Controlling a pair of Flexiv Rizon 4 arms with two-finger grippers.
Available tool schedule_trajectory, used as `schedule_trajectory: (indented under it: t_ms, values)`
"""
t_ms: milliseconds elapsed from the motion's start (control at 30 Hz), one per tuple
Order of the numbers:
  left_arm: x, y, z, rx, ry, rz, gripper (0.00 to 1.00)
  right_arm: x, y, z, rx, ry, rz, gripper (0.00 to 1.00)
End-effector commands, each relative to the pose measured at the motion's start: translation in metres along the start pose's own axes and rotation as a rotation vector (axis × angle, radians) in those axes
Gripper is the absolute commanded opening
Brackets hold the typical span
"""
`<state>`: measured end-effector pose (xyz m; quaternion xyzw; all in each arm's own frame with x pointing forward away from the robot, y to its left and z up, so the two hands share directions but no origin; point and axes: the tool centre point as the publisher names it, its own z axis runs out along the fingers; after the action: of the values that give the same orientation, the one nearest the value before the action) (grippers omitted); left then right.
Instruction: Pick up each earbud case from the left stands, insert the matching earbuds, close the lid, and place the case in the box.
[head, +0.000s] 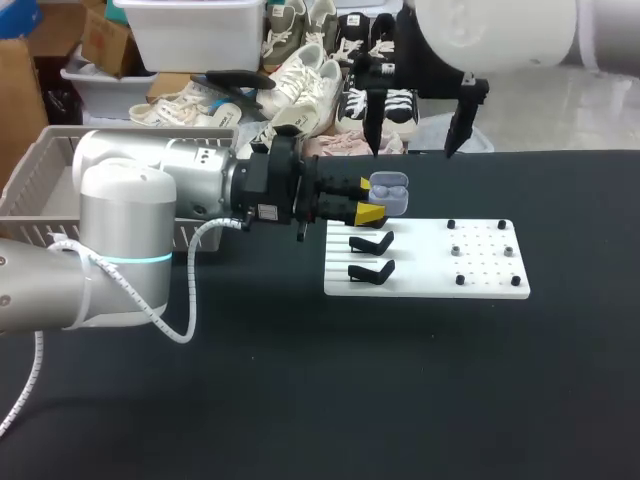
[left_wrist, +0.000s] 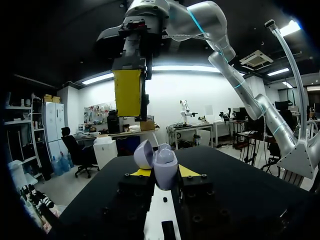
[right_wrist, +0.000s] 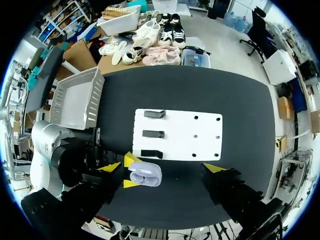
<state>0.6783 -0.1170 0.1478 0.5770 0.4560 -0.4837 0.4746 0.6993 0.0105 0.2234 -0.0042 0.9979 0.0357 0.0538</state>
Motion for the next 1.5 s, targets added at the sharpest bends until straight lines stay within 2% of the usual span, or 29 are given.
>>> schedule_trajectory:
  t_ms: [33, 400, 967, 1500]
  values:
    - [0.0, 0.0, 0.0, -0.003, 0.0, 0.001, 0.0, -0.004, -0.005, 0.009, 0.009, 0.006, 0.014, 1.0]
    - [0.0, 0.0, 0.0, -0.003, 0.0, 0.001, 0.0, -0.004, -0.011, 0.024, 0.003, 0.04, 0.034, 1.0]
    - [0.0, 0.0, 0.0, -0.003, 0.0, 0.001, 0.0, -0.006, -0.014, 0.039, -0.001, 0.04, 0.066, 1.0]
    - [0.0, 0.0, 0.0, -0.003, 0.0, 0.001, 0.0, 0.016, -0.012, 0.034, 0.026, 0.054, 0.057, 1.0]
